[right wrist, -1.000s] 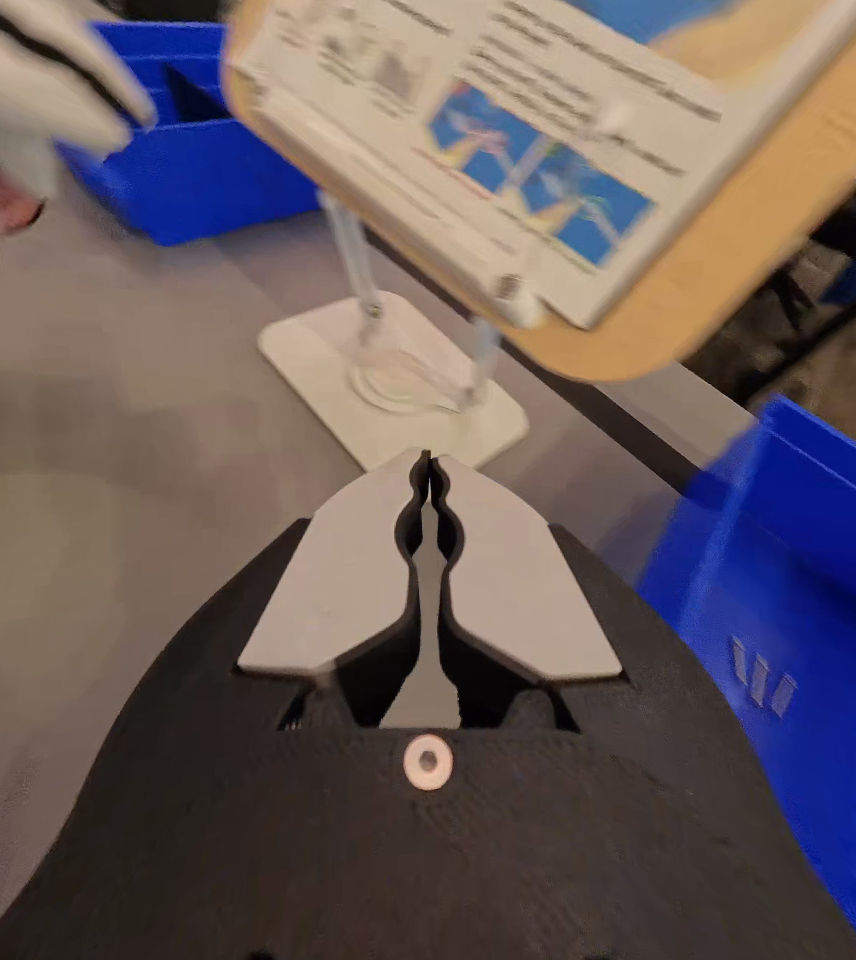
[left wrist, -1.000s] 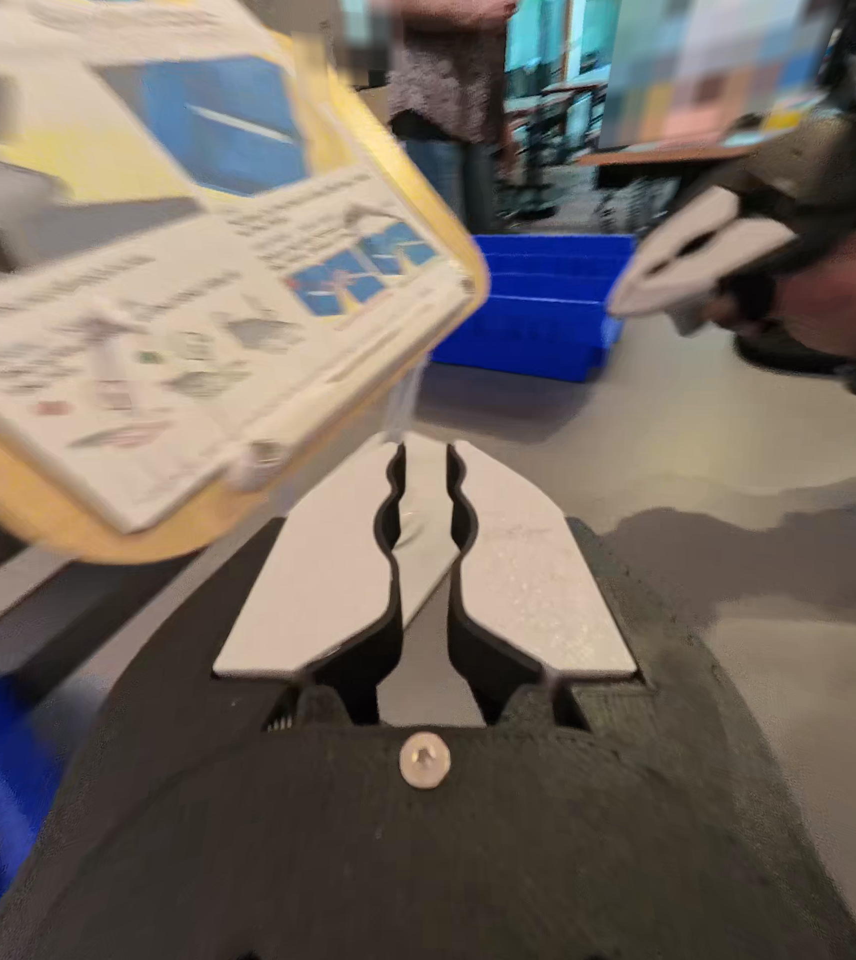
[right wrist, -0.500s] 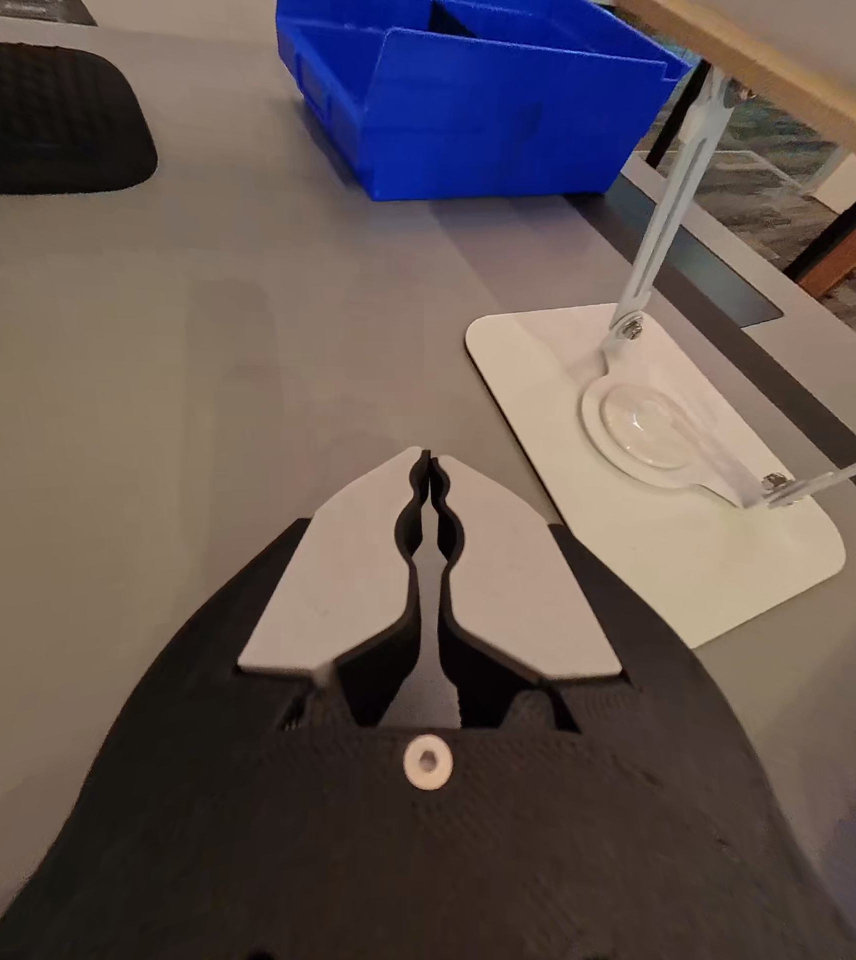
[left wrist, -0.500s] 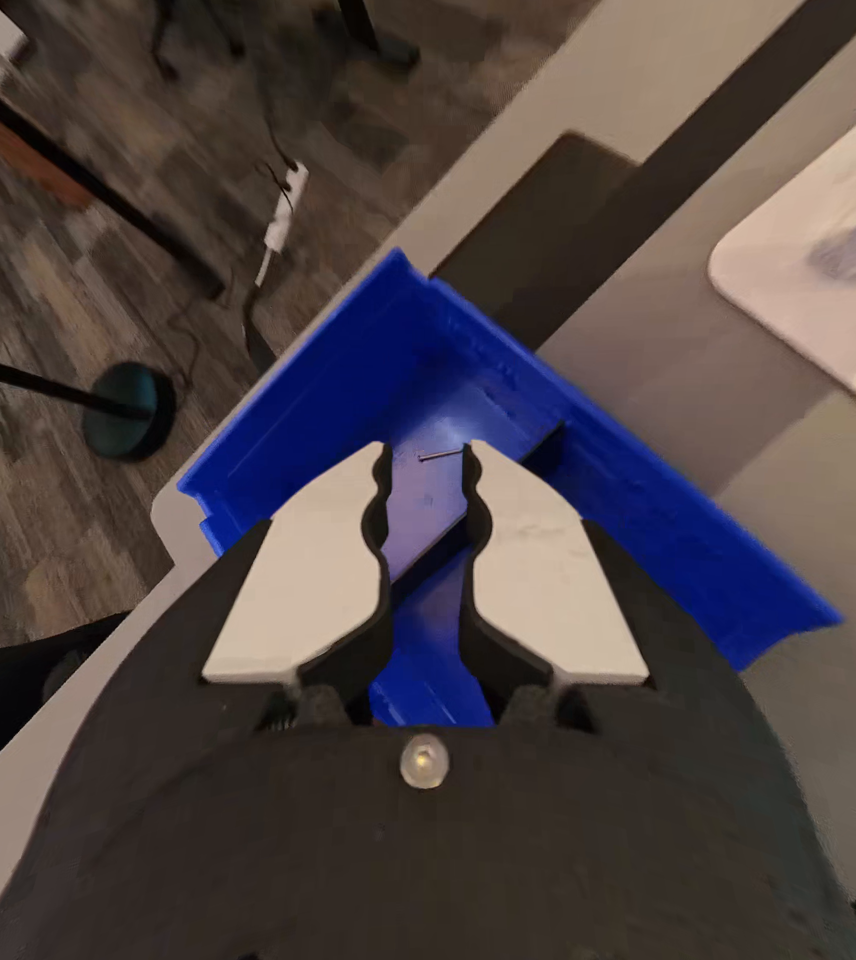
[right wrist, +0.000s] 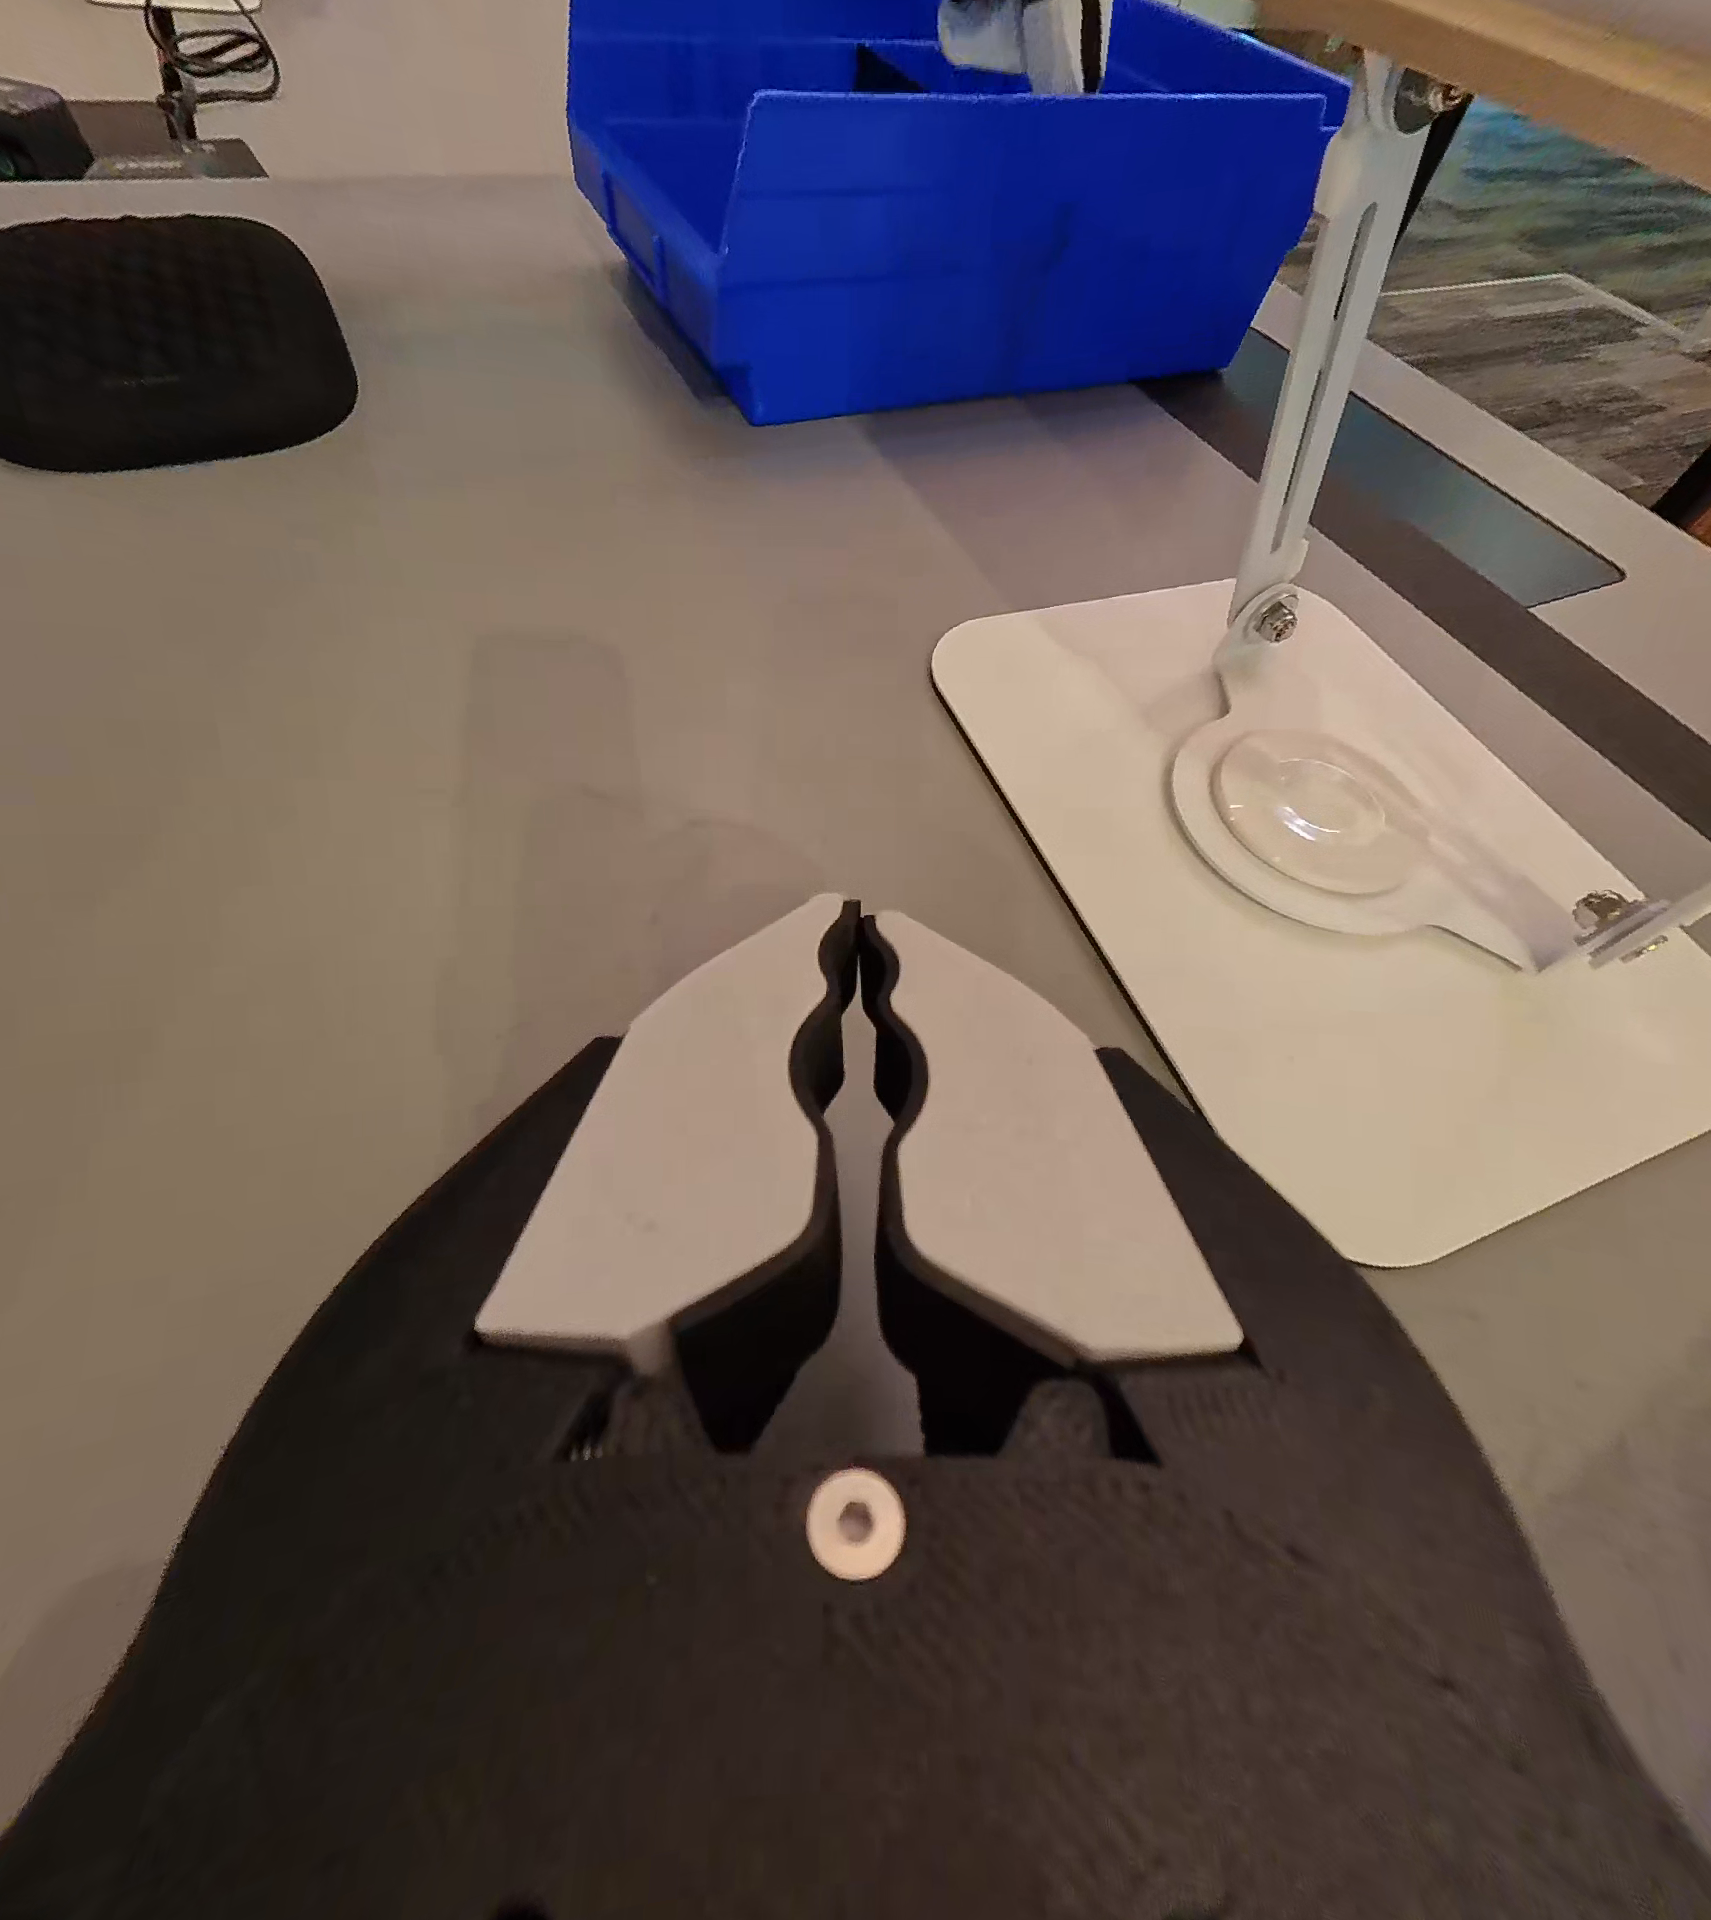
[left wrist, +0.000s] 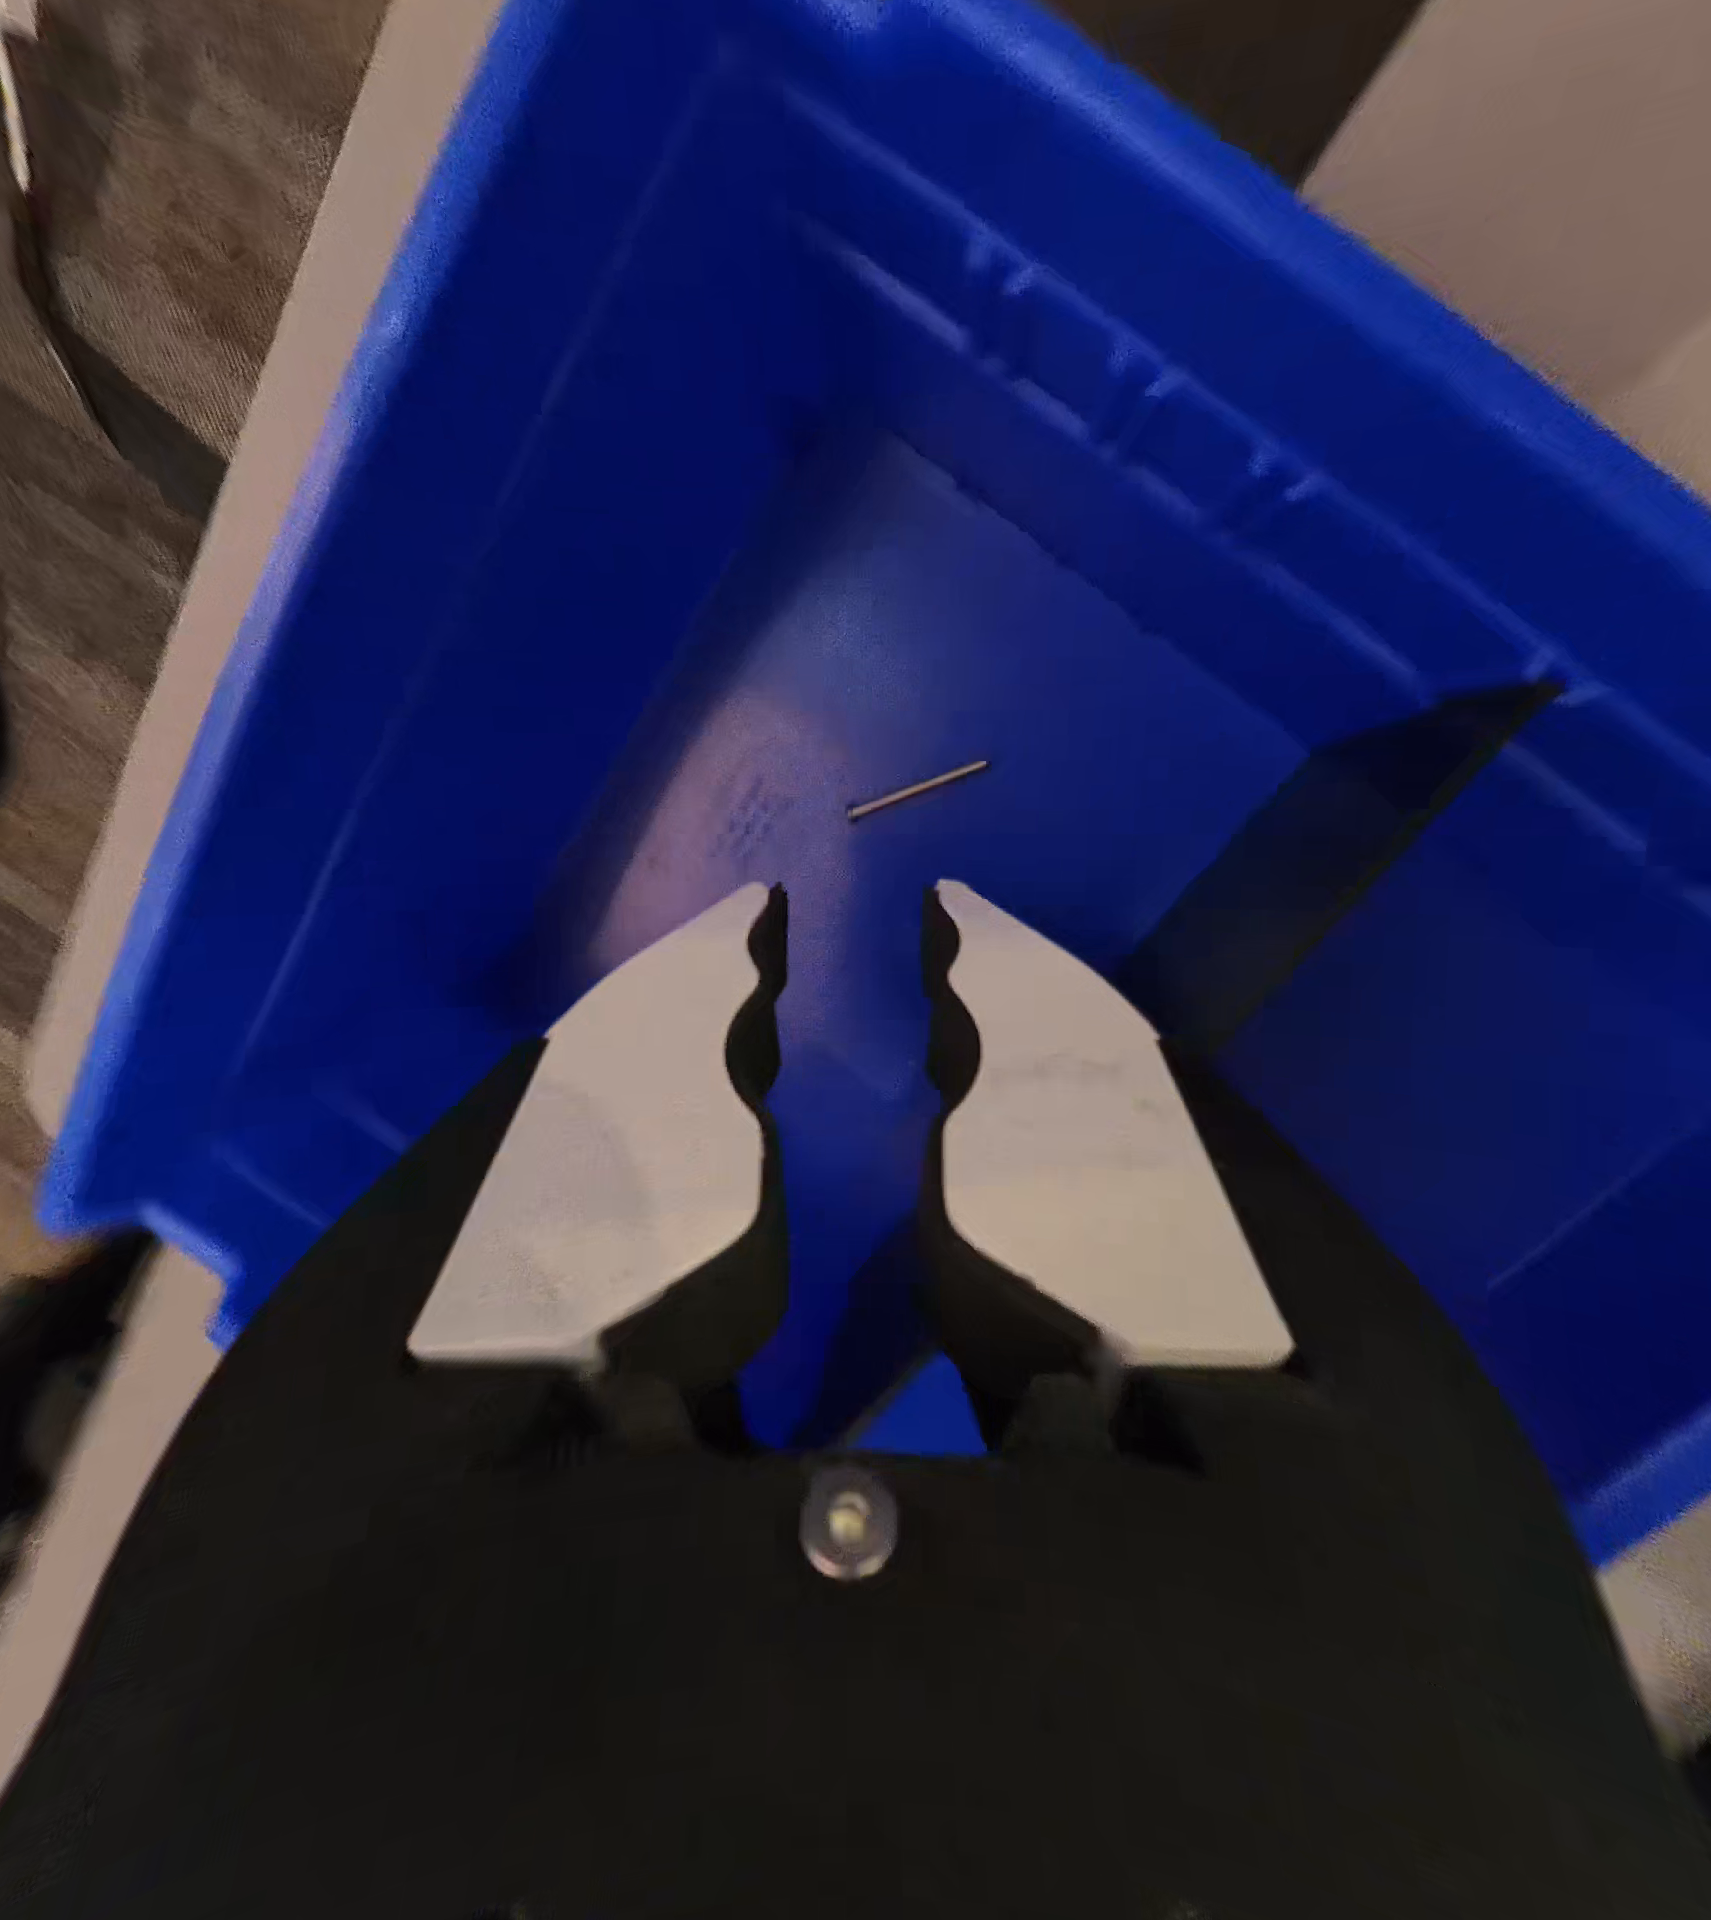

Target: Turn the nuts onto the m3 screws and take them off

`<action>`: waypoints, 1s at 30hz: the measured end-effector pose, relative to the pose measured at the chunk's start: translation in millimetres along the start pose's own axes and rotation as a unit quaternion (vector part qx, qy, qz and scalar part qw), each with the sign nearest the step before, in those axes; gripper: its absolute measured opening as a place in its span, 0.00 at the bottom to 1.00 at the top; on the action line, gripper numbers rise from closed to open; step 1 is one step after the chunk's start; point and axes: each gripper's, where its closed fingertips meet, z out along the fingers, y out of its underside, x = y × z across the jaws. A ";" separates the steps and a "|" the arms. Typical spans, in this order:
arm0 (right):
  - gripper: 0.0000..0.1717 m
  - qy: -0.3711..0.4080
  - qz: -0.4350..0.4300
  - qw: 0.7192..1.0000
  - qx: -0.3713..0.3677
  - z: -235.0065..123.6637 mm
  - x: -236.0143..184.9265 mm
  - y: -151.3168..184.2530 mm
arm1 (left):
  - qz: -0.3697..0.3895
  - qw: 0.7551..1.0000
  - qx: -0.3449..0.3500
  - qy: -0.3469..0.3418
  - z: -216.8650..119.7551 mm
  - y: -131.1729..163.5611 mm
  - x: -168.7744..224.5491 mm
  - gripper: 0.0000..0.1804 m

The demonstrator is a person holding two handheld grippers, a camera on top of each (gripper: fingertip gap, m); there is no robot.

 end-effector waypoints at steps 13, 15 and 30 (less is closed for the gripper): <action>0.00 -0.006 0.004 1.000 0.000 -0.3 -0.7 0.0 | 0.258 0.959 -0.108 0.033 52.7 8.0 10.9 0.13; 0.00 -0.007 0.005 1.000 0.001 -0.3 -0.4 0.0 | 0.262 0.957 -0.116 0.044 56.7 10.5 13.1 0.10; 0.00 -0.009 0.001 1.000 -0.006 1.1 -1.6 1.4 | 0.188 0.978 -0.088 0.016 56.5 10.0 11.8 0.01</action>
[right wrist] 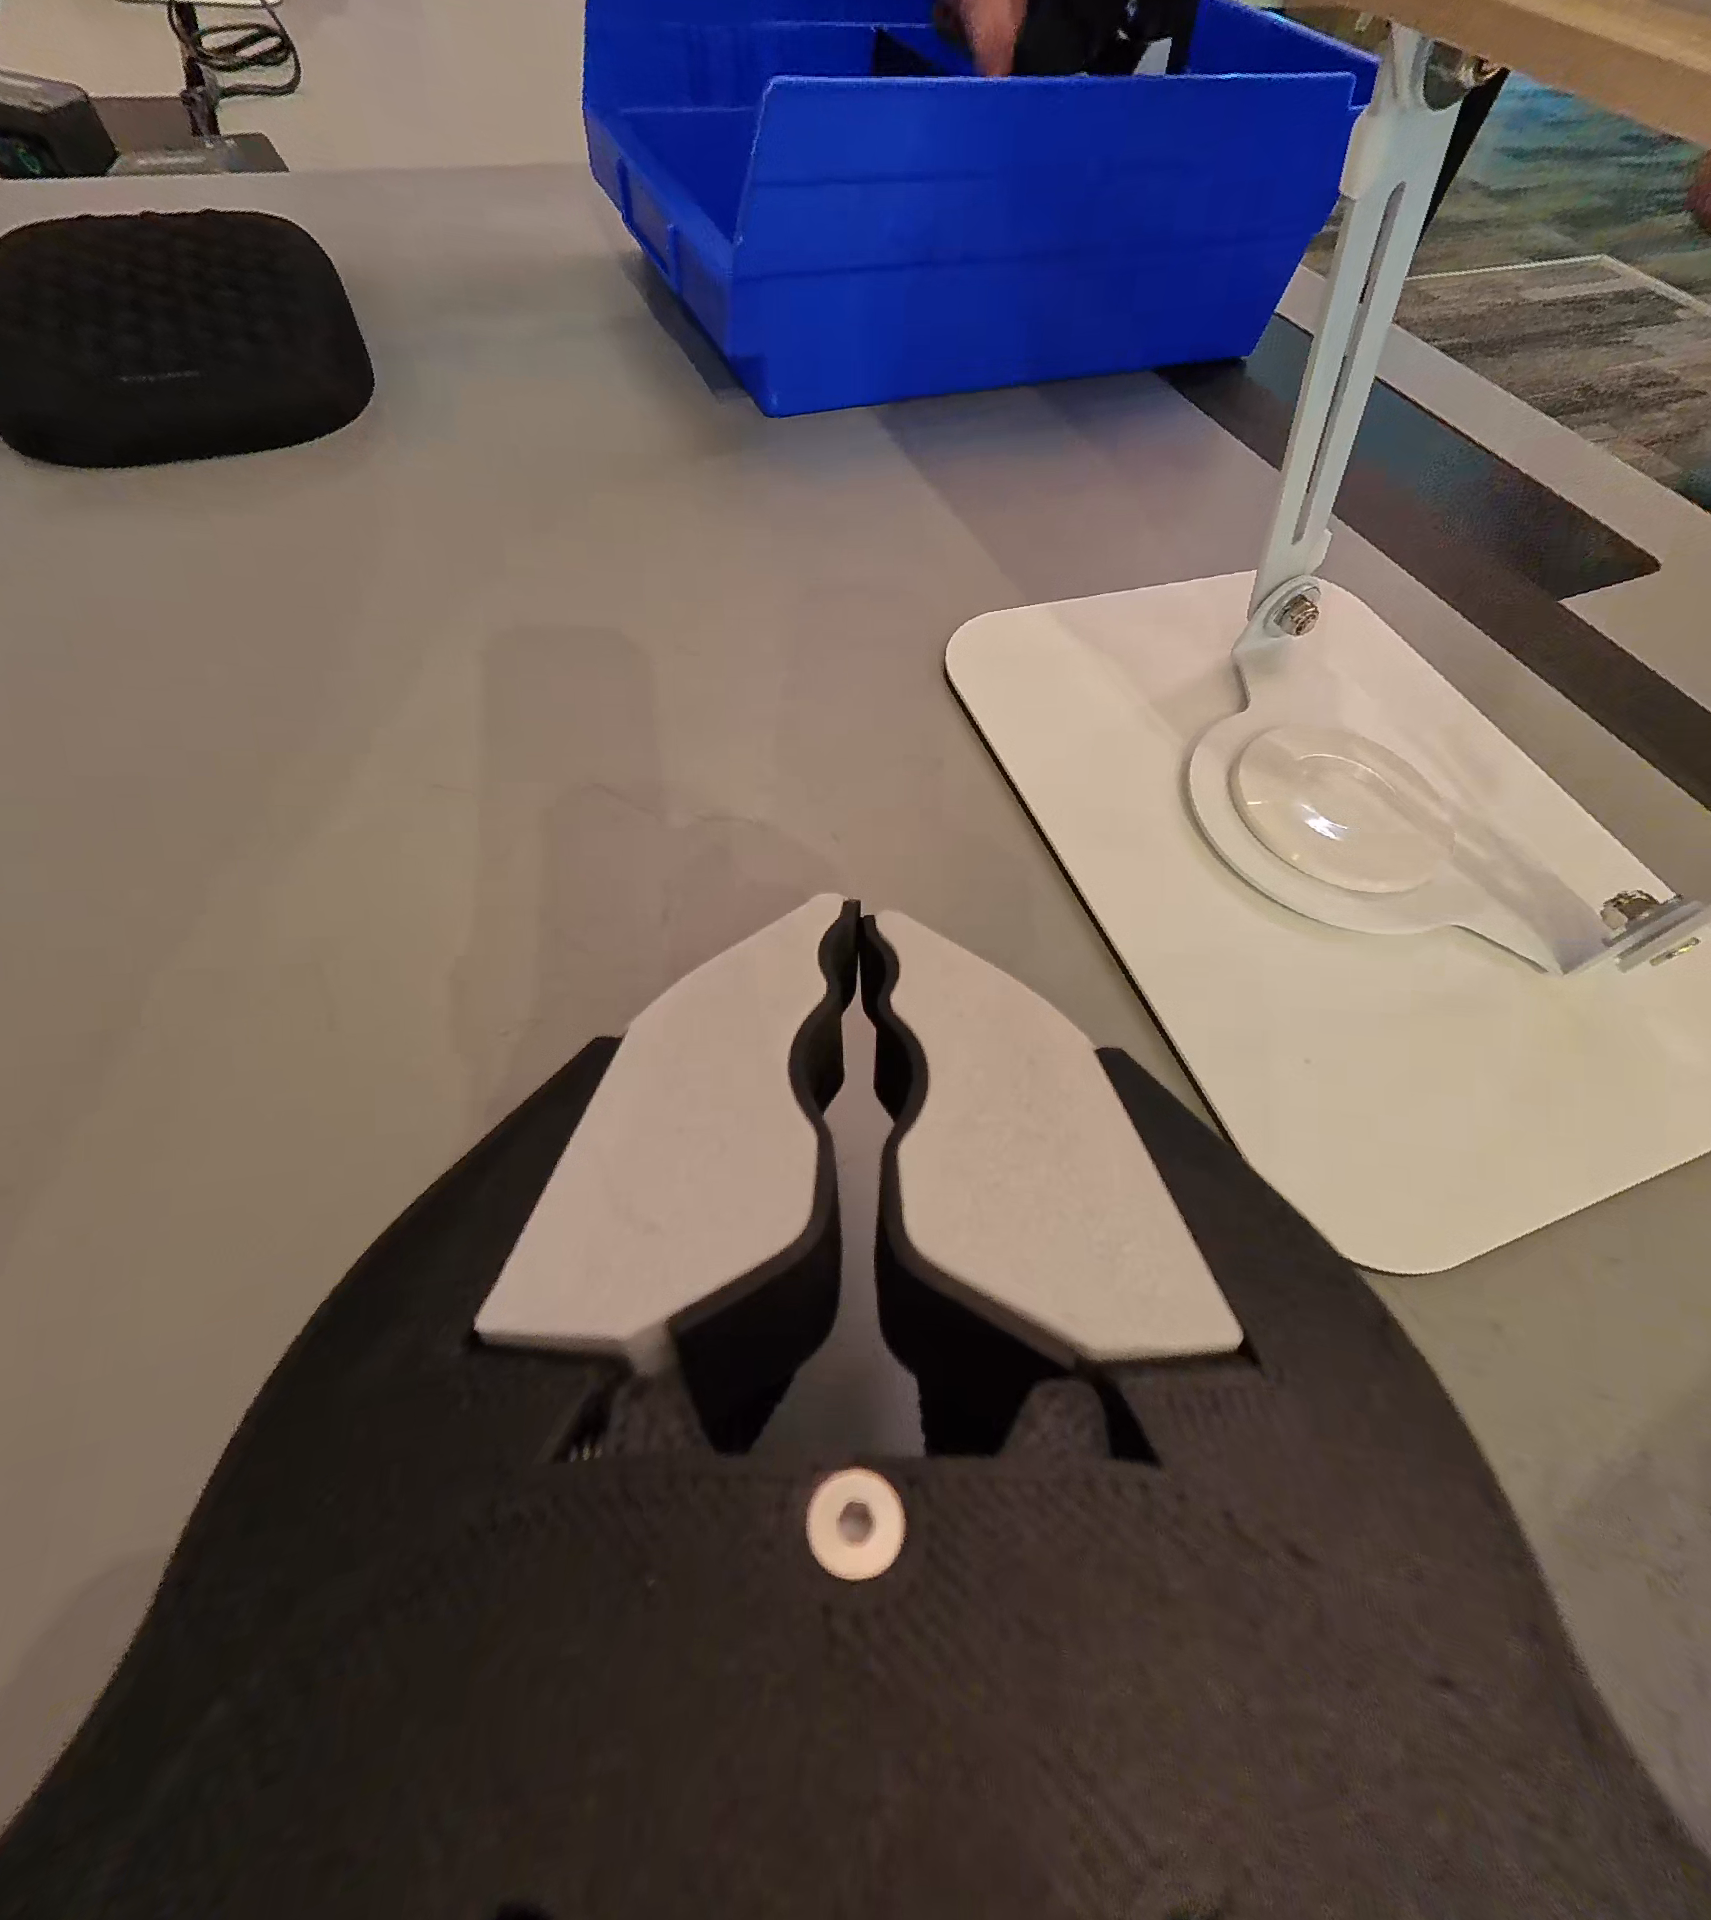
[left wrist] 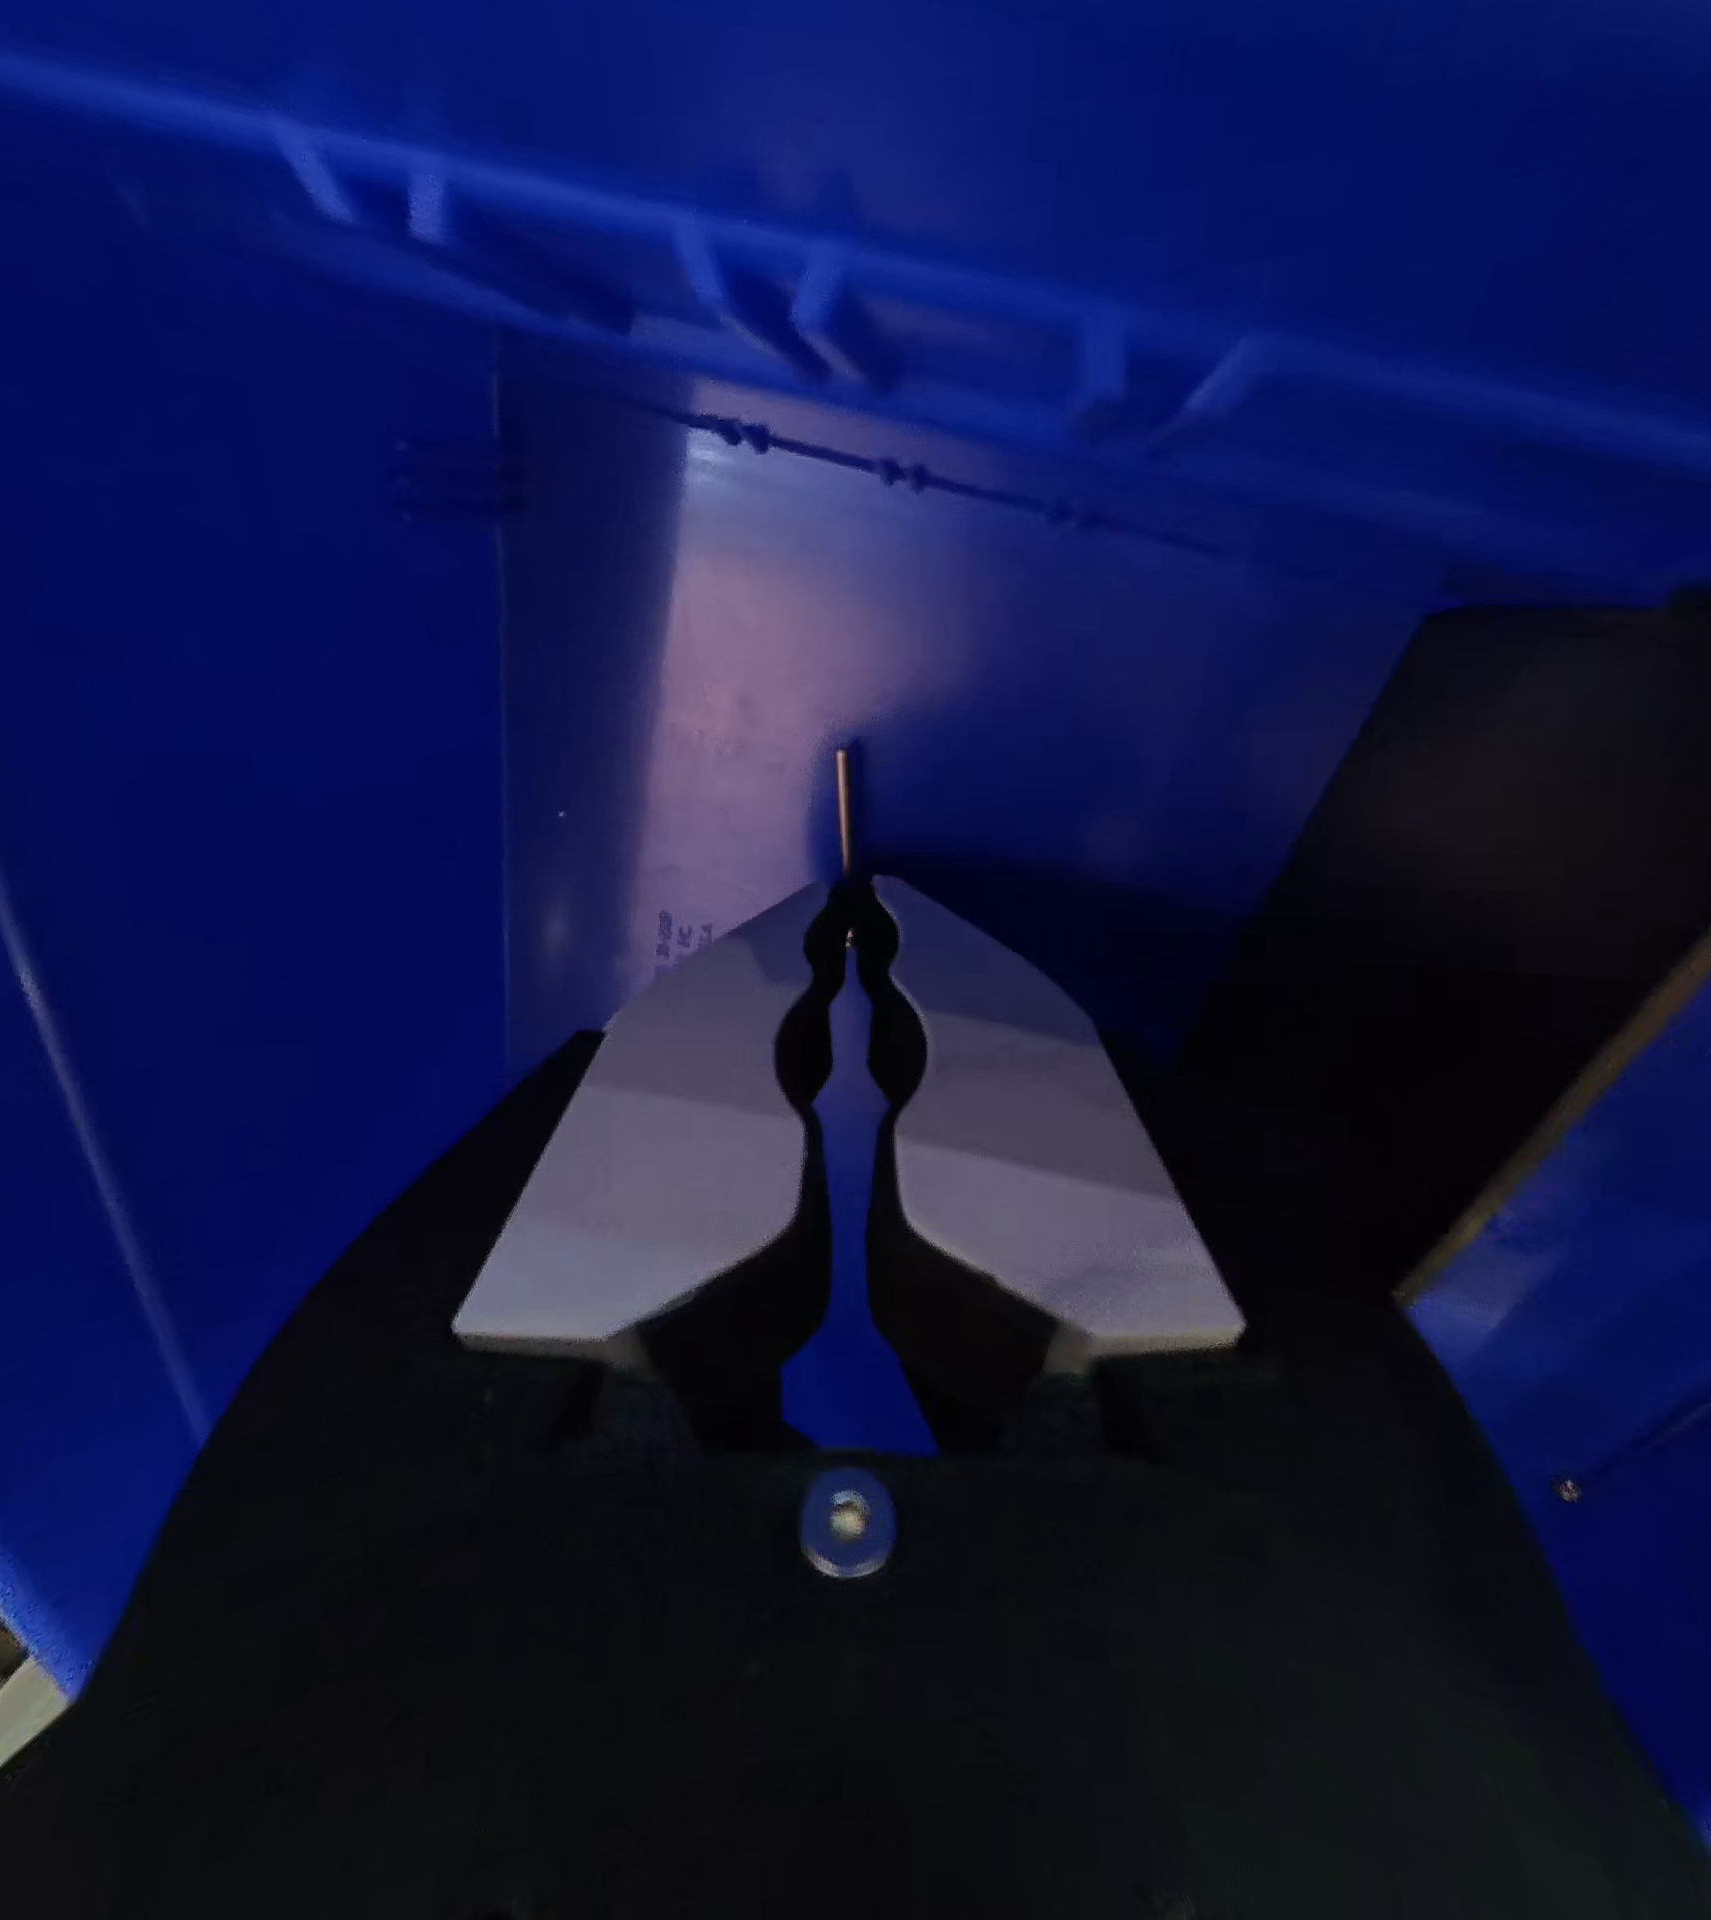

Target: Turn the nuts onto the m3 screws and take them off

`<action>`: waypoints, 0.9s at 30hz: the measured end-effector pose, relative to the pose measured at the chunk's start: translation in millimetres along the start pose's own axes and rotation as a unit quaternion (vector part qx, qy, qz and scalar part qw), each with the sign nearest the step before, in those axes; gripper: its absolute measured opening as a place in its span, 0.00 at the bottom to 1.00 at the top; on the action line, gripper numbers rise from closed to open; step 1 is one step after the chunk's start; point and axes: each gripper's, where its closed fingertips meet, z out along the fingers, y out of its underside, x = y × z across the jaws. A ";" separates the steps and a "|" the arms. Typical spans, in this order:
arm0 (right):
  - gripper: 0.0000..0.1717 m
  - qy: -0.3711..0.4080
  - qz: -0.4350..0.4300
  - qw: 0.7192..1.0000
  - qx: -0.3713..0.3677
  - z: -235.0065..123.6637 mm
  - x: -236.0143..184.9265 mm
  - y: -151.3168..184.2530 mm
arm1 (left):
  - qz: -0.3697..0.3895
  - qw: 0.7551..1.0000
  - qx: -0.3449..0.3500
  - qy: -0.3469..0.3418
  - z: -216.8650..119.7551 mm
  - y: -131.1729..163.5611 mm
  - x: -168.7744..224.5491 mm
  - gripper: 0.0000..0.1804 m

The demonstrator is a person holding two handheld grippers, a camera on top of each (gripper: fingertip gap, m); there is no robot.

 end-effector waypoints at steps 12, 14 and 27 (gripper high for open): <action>0.00 0.001 -0.009 1.000 -0.012 3.3 -0.6 2.7 | -0.139 0.972 0.170 -0.088 -83.1 0.6 -16.9 0.01; 0.00 0.001 -0.011 1.000 -0.006 3.1 -0.9 1.0 | -0.161 0.960 0.211 -0.094 -107.4 -0.4 -8.5 0.01; 0.08 -0.059 -0.015 0.986 0.153 -4.3 -47.9 -81.3 | -0.165 0.855 0.490 0.041 -218.1 -114.9 221.1 0.01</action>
